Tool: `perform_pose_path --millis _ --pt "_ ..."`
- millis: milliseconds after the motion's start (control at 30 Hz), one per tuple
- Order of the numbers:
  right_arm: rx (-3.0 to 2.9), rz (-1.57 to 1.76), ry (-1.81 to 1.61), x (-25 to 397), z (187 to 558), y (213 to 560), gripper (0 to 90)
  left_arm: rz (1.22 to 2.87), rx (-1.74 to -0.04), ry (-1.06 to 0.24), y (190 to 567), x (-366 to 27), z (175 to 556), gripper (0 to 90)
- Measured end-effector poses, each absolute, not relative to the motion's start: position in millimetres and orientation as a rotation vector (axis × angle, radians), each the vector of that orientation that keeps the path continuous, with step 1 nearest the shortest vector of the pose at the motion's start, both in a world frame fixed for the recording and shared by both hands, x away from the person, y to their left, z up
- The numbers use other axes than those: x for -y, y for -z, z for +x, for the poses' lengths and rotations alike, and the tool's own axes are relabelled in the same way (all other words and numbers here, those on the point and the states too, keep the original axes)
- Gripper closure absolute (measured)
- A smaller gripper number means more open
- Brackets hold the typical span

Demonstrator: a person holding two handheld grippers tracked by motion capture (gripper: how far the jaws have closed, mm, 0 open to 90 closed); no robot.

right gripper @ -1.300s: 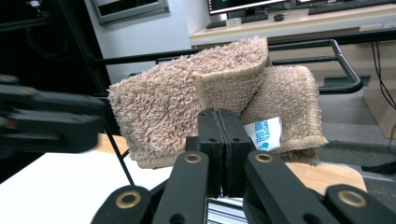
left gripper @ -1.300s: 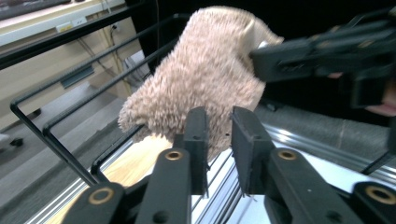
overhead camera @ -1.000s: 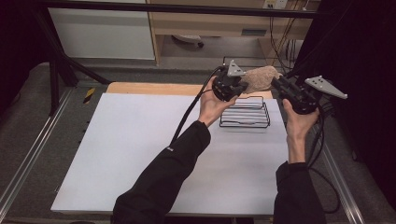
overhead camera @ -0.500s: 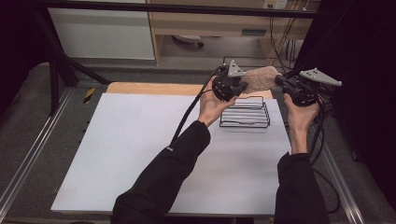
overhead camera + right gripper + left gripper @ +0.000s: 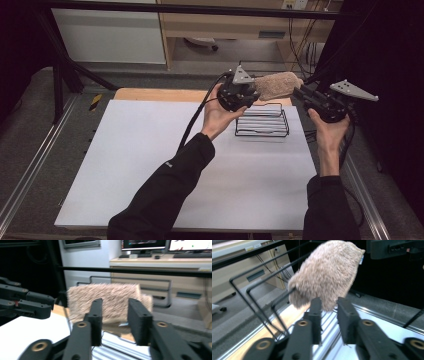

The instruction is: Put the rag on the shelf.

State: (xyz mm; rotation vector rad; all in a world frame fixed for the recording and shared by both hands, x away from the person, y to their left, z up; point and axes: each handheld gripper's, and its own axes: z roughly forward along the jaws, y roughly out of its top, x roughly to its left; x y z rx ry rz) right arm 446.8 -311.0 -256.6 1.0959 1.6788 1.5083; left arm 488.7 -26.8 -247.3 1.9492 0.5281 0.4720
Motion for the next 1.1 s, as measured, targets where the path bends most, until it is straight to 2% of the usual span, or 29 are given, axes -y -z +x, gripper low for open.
perform_pose_path --millis 300,600,800,1100 --pt "-1.783 1.113 -1.514 301.3 430.9 282.6 36.2 1.979 -0.601 -0.426 279.5 -22.0 471.0 49.7" --pt "-1.873 1.136 -1.497 290.4 419.9 309.9 16.4 2.022 -0.721 -0.393 329.8 -92.0 450.6 27.5" --pt "-1.966 1.144 -1.452 277.6 412.8 329.4 8.4 2.024 -0.799 -0.402 362.4 -146.8 427.2 14.8" --pt "-2.091 1.126 -1.401 256.1 401.3 362.7 3.5 1.987 -0.941 -0.406 395.7 -222.2 398.7 5.9"
